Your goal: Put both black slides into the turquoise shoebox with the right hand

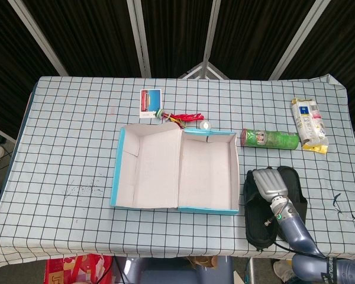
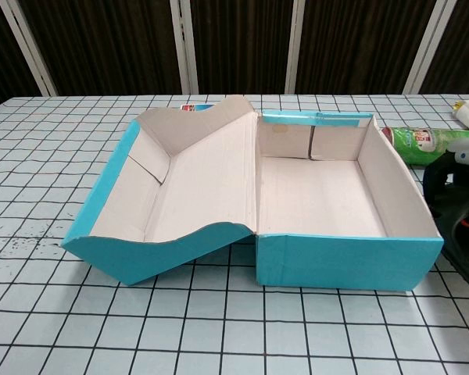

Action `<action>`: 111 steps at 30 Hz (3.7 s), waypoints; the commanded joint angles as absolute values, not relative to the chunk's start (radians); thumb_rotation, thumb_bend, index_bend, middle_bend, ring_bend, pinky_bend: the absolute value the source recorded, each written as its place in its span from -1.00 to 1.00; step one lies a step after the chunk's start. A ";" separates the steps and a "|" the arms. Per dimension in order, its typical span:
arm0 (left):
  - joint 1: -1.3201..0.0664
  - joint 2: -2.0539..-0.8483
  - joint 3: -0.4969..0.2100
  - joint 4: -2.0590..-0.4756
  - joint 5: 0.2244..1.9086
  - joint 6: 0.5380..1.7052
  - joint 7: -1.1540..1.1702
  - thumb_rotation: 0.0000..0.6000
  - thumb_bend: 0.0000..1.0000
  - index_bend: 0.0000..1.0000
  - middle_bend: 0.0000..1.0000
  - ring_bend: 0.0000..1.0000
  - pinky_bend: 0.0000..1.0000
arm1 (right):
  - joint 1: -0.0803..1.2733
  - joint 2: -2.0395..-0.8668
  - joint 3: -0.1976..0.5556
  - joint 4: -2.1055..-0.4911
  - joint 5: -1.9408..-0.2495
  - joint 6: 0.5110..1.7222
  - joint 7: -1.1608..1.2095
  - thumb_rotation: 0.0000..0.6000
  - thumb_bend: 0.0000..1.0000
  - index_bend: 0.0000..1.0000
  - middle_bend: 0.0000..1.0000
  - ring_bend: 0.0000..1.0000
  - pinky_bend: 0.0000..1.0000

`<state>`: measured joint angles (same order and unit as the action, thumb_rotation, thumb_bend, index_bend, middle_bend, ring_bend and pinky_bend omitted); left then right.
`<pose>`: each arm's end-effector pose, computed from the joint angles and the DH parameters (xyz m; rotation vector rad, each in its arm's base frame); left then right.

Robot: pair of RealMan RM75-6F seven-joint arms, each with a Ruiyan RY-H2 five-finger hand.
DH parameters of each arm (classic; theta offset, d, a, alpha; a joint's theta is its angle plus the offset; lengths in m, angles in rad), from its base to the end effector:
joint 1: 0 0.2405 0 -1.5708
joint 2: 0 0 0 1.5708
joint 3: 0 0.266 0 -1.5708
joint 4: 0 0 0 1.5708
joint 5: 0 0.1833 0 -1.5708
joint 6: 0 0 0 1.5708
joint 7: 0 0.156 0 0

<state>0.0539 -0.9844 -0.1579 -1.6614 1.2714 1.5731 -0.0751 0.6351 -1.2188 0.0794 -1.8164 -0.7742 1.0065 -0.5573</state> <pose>-0.3438 0.1582 0.2701 -1.0132 -0.8843 -0.8186 -0.2292 -0.3108 0.0847 1.7238 -1.1040 0.5326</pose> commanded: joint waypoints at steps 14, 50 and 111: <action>0.056 -0.983 -0.158 -1.661 1.274 1.576 -0.084 1.00 -0.25 -0.84 -1.00 -1.00 -0.83 | 0.643 -1.072 0.124 -1.954 -0.745 1.101 -0.570 1.00 0.01 -0.08 0.04 0.00 -0.42; 0.048 -0.979 -0.156 -1.652 1.271 1.550 -0.110 1.00 -0.25 -0.84 -1.00 -1.00 -0.83 | 0.654 -1.549 0.404 -1.855 -0.833 1.409 0.026 1.00 0.01 -0.03 0.04 0.00 -0.42; 0.040 -0.979 -0.157 -1.644 1.255 1.530 -0.113 1.00 -0.25 -0.84 -1.00 -1.00 -0.83 | 0.730 -2.012 0.400 -1.106 -1.073 1.222 0.074 1.00 0.01 0.01 0.04 0.00 -0.42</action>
